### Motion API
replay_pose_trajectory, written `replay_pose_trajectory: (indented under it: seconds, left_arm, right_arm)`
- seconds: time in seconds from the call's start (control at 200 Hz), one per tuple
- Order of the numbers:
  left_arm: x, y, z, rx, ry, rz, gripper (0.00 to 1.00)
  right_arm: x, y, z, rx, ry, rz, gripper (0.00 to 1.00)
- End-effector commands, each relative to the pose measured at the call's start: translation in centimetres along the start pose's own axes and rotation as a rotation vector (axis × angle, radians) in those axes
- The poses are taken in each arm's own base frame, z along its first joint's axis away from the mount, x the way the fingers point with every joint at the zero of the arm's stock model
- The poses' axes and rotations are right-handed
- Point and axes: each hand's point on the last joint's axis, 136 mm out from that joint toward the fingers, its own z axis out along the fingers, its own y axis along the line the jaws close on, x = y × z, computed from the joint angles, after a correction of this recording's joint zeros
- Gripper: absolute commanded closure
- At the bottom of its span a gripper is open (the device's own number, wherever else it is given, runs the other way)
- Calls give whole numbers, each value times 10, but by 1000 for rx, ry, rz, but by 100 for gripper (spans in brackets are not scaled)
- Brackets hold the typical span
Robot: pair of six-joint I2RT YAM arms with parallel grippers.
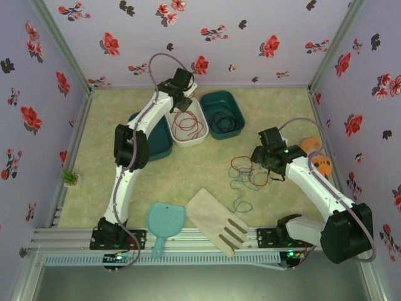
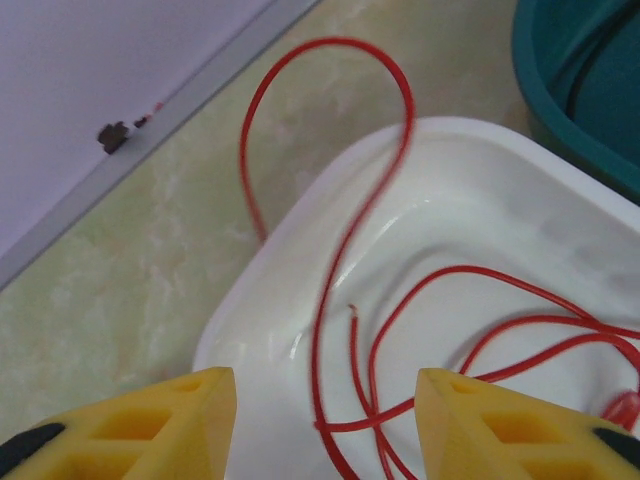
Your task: Untangle the cables
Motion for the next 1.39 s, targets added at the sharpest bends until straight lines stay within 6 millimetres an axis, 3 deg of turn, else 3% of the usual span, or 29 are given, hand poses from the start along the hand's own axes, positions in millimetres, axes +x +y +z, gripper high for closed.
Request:
replay_pose_trajectory:
  seconds: [0.0,0.21,0.4,0.83,1.06,1.39]
  left_arm:
    - [-1,-7,-15,53,-11,-57,49]
    - [12,-11,-6,56,34,-94,42]
    - [24,-1,5,36,89,-213,33]
    - [33,-14,26,136,121,-376,38]
    - [25,-13,34,186,90,-466,43]
    - [31,-17,47,227,115,-546,40]
  right_arm:
    - [-5,-2,-3,7,-17,-1,29]
    - [-4,-2,-2,2,-22,1,29]
    - [-3,-2,-1,-4,-21,6,29]
    - [0,-2,2,-16,-22,17,29]
    - [1,-1,5,-21,-20,22,30]
    - [0,-1,4,-22,-27,21,29]
